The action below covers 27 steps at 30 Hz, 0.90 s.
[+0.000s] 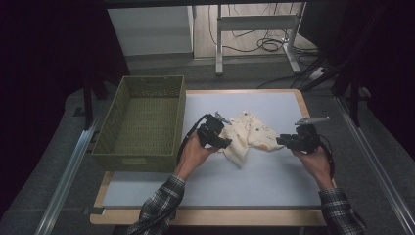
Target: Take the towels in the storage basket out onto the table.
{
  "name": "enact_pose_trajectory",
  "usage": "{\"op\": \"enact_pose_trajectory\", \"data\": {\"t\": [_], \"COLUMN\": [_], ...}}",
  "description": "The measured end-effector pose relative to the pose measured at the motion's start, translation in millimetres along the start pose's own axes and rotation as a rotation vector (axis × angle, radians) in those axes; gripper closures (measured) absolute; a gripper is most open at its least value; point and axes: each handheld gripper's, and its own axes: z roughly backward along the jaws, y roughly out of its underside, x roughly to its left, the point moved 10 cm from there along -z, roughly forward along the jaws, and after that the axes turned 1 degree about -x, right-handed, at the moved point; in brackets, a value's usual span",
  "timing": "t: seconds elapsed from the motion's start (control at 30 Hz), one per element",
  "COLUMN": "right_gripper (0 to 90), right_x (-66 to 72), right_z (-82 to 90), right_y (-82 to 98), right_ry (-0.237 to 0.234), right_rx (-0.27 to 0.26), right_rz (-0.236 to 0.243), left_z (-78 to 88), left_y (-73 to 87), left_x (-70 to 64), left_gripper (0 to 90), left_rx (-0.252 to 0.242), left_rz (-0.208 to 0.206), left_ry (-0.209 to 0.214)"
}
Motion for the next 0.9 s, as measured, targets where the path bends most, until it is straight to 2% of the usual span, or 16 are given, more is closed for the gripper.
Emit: {"op": "enact_pose_trajectory", "data": {"t": [0.2,0.27,0.33,0.37,0.4,0.43,0.5,0.57,0.6,0.63,0.7,0.8,0.9], "right_gripper": [66.0,64.8,64.3,64.2,64.2,64.2,64.3,64.5,64.8,64.8,64.9,66.9,69.3], "right_x": [13.0,14.4,15.7,16.5,17.6,18.2,20.2,22.1,23.0,24.5,28.7,35.7,44.0], "right_z": [-6.4,-7.6,-7.9,-8.1,-7.9,-8.0,-8.4,-9.3,-9.7,-10.5,-14.6,-25.5,-39.9], "right_y": [15.3,20.5,24.7,26.2,27.8,28.9,30.9,30.7,30.3,29.0,25.0,21.0,14.1], "right_ry": [-0.029,-0.032,-0.036,-0.038,-0.042,-0.042,-0.04,-0.046,-0.05,-0.054,-0.066,-0.074,-0.098], "right_rx": [0.017,0.026,0.033,0.032,0.035,0.036,0.035,0.032,0.033,0.029,0.021,0.041,0.048], "right_rz": [0.008,0.007,0.004,0.003,0.002,0.004,0.009,0.013,0.015,0.016,0.022,0.039,0.047], "left_z": [-15.5,-26.9,-37.8,-42.1,-44.4,-46.9,-47.2,-42.3,-38.5,-32.5,-23.6,-10.2,-3.6], "left_y": [14.2,18.0,20.5,21.0,21.6,22.6,22.5,20.3,18.0,15.5,12.0,6.1,1.1], "left_x": [-39.5,-46.6,-49.2,-49.8,-49.5,-49.0,-48.8,-41.8,-37.0,-29.5,-17.4,7.1,27.2], "left_gripper": [27.5,22.0,21.6,23.1,28.6,37.1,57.6,74.7,80.5,82.8,84.1,83.9,83.5], "left_rx": [0.002,0.018,0.03,0.027,0.027,0.028,0.019,0.012,0.001,-0.003,-0.01,-0.005,0.012], "left_rz": [-0.032,-0.048,-0.062,-0.071,-0.084,-0.105,-0.105,-0.097,-0.081,-0.058,-0.037,-0.017,-0.012], "left_ry": [0.067,0.038,0.005,-0.016,-0.035,-0.052,-0.036,-0.044,-0.045,-0.042,-0.056,-0.108,-0.15]}}
